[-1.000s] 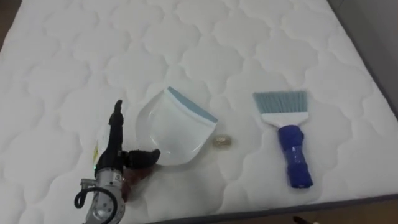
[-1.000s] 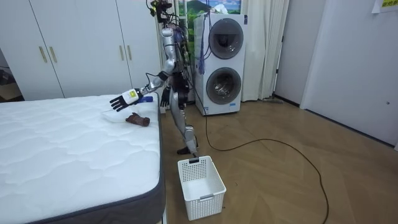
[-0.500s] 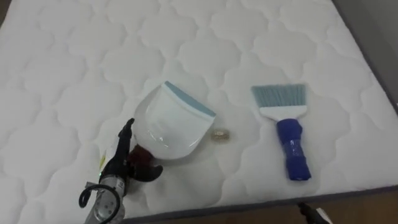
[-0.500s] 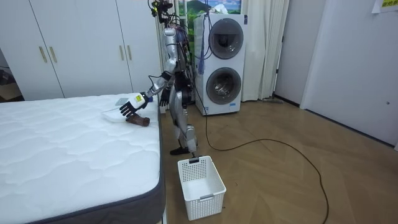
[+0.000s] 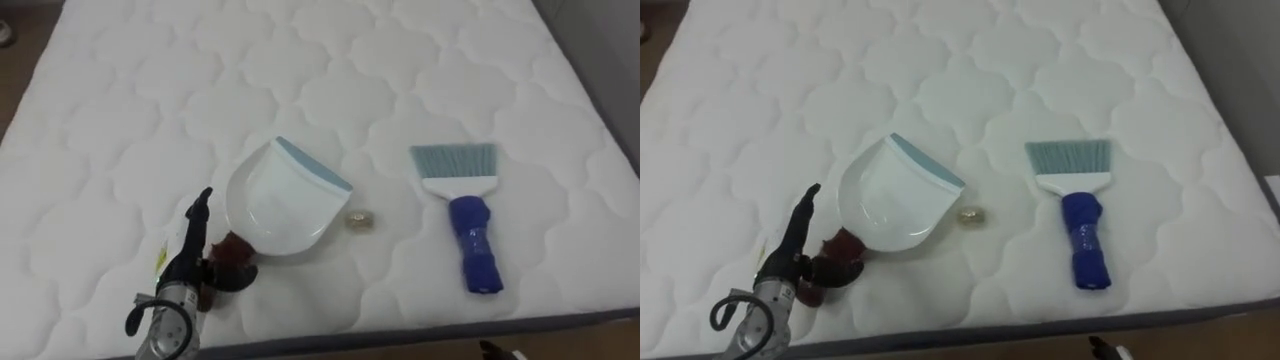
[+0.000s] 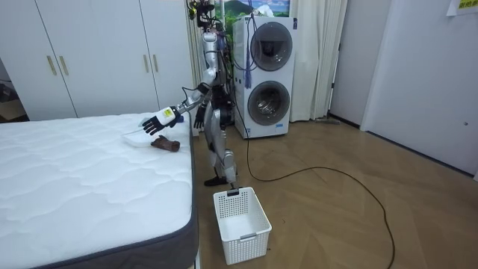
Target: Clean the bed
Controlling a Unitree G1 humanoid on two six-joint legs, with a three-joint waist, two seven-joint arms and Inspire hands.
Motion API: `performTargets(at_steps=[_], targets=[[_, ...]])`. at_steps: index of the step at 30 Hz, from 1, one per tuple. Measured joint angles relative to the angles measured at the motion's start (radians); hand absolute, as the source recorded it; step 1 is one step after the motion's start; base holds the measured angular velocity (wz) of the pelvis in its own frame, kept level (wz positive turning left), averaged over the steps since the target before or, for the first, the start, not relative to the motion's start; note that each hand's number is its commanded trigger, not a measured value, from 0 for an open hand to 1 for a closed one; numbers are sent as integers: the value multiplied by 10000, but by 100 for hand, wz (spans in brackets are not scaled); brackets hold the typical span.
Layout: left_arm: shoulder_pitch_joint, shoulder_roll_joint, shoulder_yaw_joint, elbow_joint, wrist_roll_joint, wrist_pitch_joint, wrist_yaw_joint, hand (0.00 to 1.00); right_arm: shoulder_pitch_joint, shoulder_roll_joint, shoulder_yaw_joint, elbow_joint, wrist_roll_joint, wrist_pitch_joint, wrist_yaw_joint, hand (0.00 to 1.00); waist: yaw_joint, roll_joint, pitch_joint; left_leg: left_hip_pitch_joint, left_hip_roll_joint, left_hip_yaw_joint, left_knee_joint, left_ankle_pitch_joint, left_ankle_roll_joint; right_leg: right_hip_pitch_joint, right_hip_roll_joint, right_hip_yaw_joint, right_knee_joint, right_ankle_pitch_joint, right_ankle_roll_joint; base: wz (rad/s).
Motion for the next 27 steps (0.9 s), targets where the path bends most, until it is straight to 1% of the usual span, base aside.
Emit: performTargets(at_steps=[3, 6, 8, 10, 13, 18, 21, 24, 27], targets=[[1, 4, 0, 0, -6, 0, 2, 0, 4, 0, 1, 0, 32, 0, 26, 0, 0, -51, 12, 7, -7, 14, 0, 0, 1, -2, -16, -4, 19, -7, 10, 0], [1, 4, -12, 0, -41, 0, 12, 0, 2, 4, 5, 2, 183, 0, 39, 0, -1, -108, 48, 7, -13, 58, 0, 0, 1, -13, -39, -20, 55, -44, 21, 0], [1, 6, -10, 0, -42, 0, 30, 0, 1, 4, 5, 7, 361, 7, 100, 0, -1, -169, 88, -11, -11, 143, 5, 0, 1, -20, -54, -28, 82, -115, 31, 0], [3, 7, -10, 0, -42, 0, 34, 0, 1, 4, 5, 6, 364, 18, 109, 0, 1, -198, 107, -25, -2, 191, 6, 0, 1, -31, -54, -33, 74, -121, 32, 2], [2, 7, -11, 12, -38, 0, 43, 0, 0, 3, 20, 8, 371, 84, 110, 0, 4, -200, 109, -30, 3, 215, 6, 0, 1, -35, -59, -49, 67, -121, 34, 0], [1, 4, -11, 251, -47, 3, 48, 0, -3, -3, 112, 12, 374, 83, 205, 0, -29, -200, 110, -82, 10, 227, 4, 0, 1, -73, -71, -99, 70, -172, 40, 3], [-12, 4, -3, 317, -63, 6, 47, 0, -63, -8, 113, -8, 365, 82, 204, 0, -24, -199, 110, -318, 5, 240, 8, 0, 1, -355, -89, -102, 169, -177, 38, 0], [-24, -39, 29, 765, -74, 13, 22, 0, -60, -6, 93, -13, 364, 82, 189, 0, -89, -222, 125, -360, 5, 245, 16, -1, 1, -444, -109, -100, 307, -234, 14, 0], [-46, -50, 52, 1237, -162, 19, 21, 0, -43, 21, 93, -15, 369, 84, 119, 0, -145, -276, 161, -408, 6, 246, 23, -1, 0, -519, -111, -96, 368, -289, -8, 0]])
